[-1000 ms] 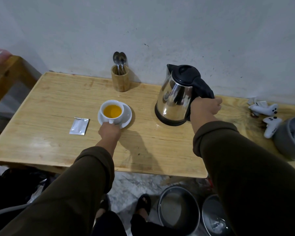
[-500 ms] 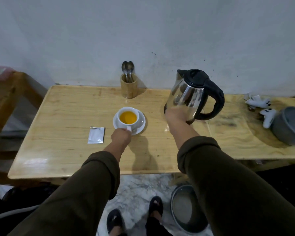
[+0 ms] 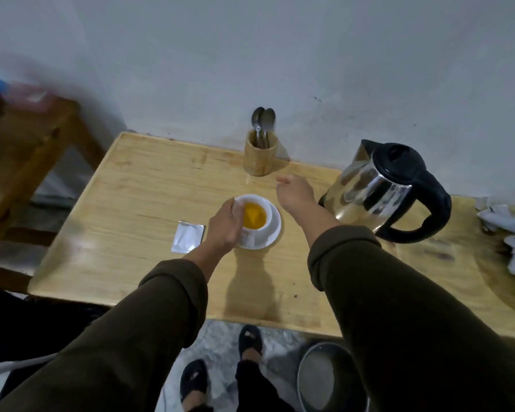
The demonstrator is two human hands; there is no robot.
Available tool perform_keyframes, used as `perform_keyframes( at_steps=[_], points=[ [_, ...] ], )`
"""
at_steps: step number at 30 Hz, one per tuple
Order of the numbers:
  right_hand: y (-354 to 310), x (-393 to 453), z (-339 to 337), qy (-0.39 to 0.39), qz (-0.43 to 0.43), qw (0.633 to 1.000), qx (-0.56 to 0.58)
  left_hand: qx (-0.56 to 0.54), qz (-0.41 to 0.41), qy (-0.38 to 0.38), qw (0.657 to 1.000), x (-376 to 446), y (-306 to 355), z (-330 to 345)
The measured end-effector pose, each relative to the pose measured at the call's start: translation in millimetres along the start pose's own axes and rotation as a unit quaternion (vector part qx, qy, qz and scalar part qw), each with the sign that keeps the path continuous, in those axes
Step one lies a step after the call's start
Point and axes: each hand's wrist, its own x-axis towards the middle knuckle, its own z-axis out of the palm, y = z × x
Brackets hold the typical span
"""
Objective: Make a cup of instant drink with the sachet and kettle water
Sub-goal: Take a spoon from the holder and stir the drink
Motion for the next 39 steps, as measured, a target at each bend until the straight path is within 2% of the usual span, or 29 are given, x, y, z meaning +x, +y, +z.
perform_keyframes(
  at_steps=[6, 10, 13, 20, 23, 29, 33, 39],
  points=[
    [-27.5, 54.9, -7.3, 0.009, -0.042, 0.999, -0.011, -0.139, -0.102, -0.047, 0.984, 35.3, -21.8, -7.9],
    [-38.1, 89.3, -6.2, 0.011, -0.071, 0.996, -0.043, -0.205, -0.129, -0.054, 0.969, 42.0, -26.3, -4.5],
    [-41.8, 109.9, -3.9, 0.025, -0.084, 0.993, -0.084, -0.202, -0.142, -0.048, 0.968, 47.9, -27.6, -2.2],
    [-51.5, 149.8, -0.3, 0.066, -0.056, 0.994, -0.068, -0.196, -0.149, -0.040, 0.968, 61.1, -36.7, -2.7],
    [-53.6, 161.7, 1.2, 0.070, -0.015, 0.997, -0.034, -0.197, -0.156, -0.039, 0.967, 62.9, -37.0, -2.5],
    [-53.0, 171.8, 16.2, 0.087, 0.012, 0.996, -0.021, -0.174, -0.160, -0.041, 0.971, 62.5, -37.0, -3.2],
    [-52.5, 174.9, 23.1, 0.097, 0.013, 0.994, -0.048, -0.123, -0.116, -0.044, 0.985, 59.9, -33.0, -1.5],
    [-49.0, 179.3, 27.1, 0.099, 0.022, 0.993, -0.051, -0.147, -0.139, -0.025, 0.979, 61.2, -39.1, 0.9]
  ],
)
